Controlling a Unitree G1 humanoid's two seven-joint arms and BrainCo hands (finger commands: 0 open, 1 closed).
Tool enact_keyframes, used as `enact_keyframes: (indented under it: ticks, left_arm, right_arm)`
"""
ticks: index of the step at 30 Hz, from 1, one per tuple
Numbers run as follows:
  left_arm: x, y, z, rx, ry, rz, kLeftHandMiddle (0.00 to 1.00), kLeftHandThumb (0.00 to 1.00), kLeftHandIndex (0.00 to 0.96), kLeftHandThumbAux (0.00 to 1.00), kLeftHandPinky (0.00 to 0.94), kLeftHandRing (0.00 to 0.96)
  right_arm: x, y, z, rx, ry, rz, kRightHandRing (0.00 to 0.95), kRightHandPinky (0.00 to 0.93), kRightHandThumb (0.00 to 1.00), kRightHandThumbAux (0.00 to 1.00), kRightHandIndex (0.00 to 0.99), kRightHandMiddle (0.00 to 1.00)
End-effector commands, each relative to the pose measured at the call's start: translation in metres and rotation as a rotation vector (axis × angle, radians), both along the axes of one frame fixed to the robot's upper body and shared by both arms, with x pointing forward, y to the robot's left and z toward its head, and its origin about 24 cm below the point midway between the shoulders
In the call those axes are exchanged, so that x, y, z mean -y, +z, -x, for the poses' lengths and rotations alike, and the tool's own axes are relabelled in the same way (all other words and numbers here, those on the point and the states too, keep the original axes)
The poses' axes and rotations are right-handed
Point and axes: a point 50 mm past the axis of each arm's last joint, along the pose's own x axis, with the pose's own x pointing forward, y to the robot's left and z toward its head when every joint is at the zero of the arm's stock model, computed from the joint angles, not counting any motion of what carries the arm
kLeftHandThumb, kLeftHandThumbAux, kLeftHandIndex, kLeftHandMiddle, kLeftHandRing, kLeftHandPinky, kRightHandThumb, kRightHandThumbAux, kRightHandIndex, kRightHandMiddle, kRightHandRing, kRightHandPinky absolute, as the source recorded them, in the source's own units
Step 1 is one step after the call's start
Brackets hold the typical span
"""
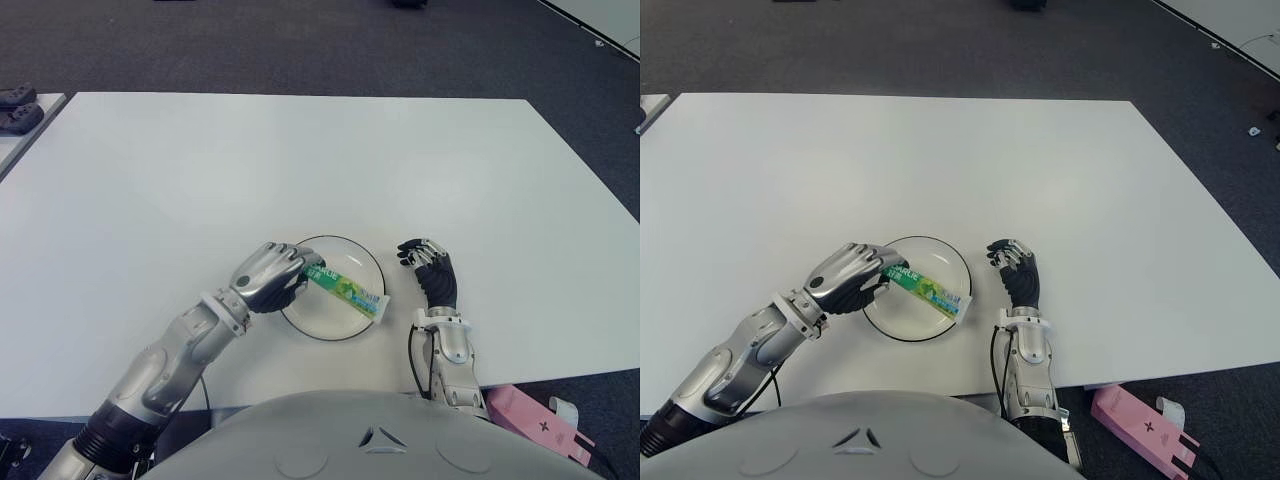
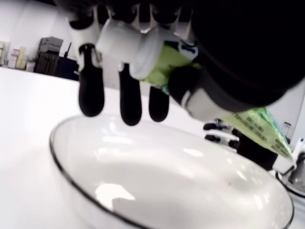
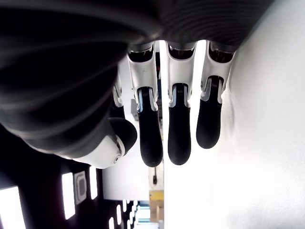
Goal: Put the toothpaste on the table into the plate.
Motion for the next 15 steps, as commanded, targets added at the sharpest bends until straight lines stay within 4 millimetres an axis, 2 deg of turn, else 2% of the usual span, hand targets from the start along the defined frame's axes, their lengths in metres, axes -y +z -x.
enact_keyframes:
  ticks: [1, 2, 7, 8, 9, 10, 11, 12, 15]
  left_arm:
    - [-0.0010, -0.0075, -0.0005, -0.034, -0.020, -0.062, 0.885, 0.715, 0.442, 0.702, 0.899, 0.892]
    - [-0.0011, -0.0078, -0.0004, -0.043, -0.020, -0.063, 0.883, 0.715, 0.442, 0.702, 0.897, 0.890]
    - [-0.0007, -0.0093, 0.0005, -0.069, 0.007, -0.041, 0.780, 0.711, 0.438, 0.701, 0.770, 0.783]
    - [-0.0004, -0.0094, 0.0007, -0.070, 0.012, -0.037, 0.621, 0.703, 0.429, 0.703, 0.638, 0.629]
    - [-0.0003, -0.0094, 0.0009, -0.070, 0.016, -0.035, 0.518, 0.699, 0.423, 0.704, 0.553, 0.529]
    - [-0.0001, -0.0094, 0.0010, -0.071, 0.018, -0.034, 0.481, 0.697, 0.421, 0.704, 0.523, 0.493]
    - [0.0002, -0.0089, 0.0009, -0.064, 0.023, -0.032, 0.371, 0.597, 0.322, 0.661, 0.428, 0.381]
    - [0.0004, -0.0086, 0.0009, -0.060, 0.027, -0.030, 0.237, 0.507, 0.206, 0.605, 0.285, 0.244]
    - [0.0015, -0.0067, 0.0007, -0.027, 0.033, -0.035, 0.077, 0.379, 0.067, 0.519, 0.111, 0.079]
  right_arm:
    - [0.0011, -0.0056, 0.0038, -0.036, -0.012, -0.006, 0.468, 0.463, 0.709, 0.725, 0.429, 0.481]
    - [0.0012, -0.0056, 0.0038, -0.035, -0.012, -0.003, 0.469, 0.464, 0.709, 0.725, 0.429, 0.481]
    - [0.0014, -0.0056, 0.0039, -0.029, -0.009, 0.000, 0.469, 0.462, 0.709, 0.725, 0.429, 0.481]
    - [0.0015, -0.0057, 0.0039, -0.029, -0.009, 0.002, 0.471, 0.466, 0.709, 0.725, 0.429, 0.481]
    - [0.0016, -0.0058, 0.0039, -0.029, -0.009, 0.003, 0.472, 0.469, 0.709, 0.726, 0.429, 0.482]
    - [0.0017, -0.0059, 0.0039, -0.029, -0.009, 0.005, 0.472, 0.470, 0.709, 0.726, 0.429, 0.482]
    - [0.0016, -0.0059, 0.0039, -0.030, -0.008, 0.005, 0.474, 0.473, 0.709, 0.726, 0.429, 0.483]
    - [0.0016, -0.0059, 0.0040, -0.031, -0.007, 0.006, 0.473, 0.470, 0.709, 0.726, 0.429, 0.483]
    - [0.0016, -0.0062, 0.0042, -0.036, -0.006, 0.001, 0.472, 0.464, 0.709, 0.726, 0.429, 0.483]
